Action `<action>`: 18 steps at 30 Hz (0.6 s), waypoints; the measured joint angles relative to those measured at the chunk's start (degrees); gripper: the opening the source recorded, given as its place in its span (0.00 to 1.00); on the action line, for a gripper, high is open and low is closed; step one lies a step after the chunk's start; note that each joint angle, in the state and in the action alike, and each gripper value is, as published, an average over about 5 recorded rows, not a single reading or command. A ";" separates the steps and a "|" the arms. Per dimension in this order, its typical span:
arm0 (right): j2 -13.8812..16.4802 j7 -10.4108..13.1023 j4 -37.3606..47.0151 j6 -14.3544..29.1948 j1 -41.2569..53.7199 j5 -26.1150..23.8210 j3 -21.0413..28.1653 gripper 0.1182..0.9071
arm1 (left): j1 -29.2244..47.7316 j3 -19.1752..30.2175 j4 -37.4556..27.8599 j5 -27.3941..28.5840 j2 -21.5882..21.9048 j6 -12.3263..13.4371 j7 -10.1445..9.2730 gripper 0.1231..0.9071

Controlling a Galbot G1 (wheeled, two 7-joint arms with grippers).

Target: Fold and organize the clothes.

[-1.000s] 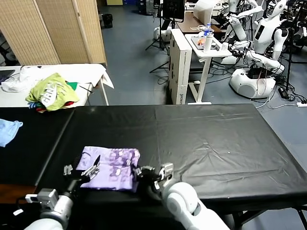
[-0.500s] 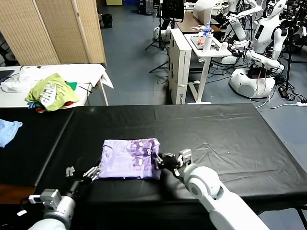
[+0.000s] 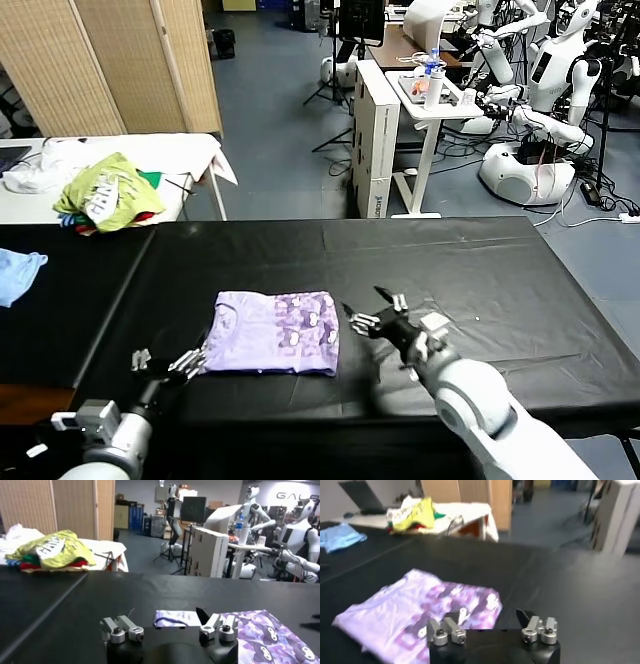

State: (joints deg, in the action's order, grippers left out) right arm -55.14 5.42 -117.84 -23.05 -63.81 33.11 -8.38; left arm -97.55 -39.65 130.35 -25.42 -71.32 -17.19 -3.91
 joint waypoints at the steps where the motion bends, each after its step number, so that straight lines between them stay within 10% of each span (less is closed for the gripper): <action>1: 0.38 -0.38 -0.68 1.44 -1.69 -0.56 -1.20 1.00 | -0.30 -0.07 0.07 -0.18 0.21 0.69 -0.22 1.00; 18: 3.03 0.60 -10.81 5.79 -25.88 -0.17 -17.33 1.00 | -11.57 -1.16 6.26 -3.80 2.90 2.88 -3.85 1.00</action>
State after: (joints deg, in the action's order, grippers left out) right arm -52.11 6.02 -128.65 -17.26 -89.68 32.93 -25.70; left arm -109.12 -40.81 136.61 -29.22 -68.41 -14.30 -7.76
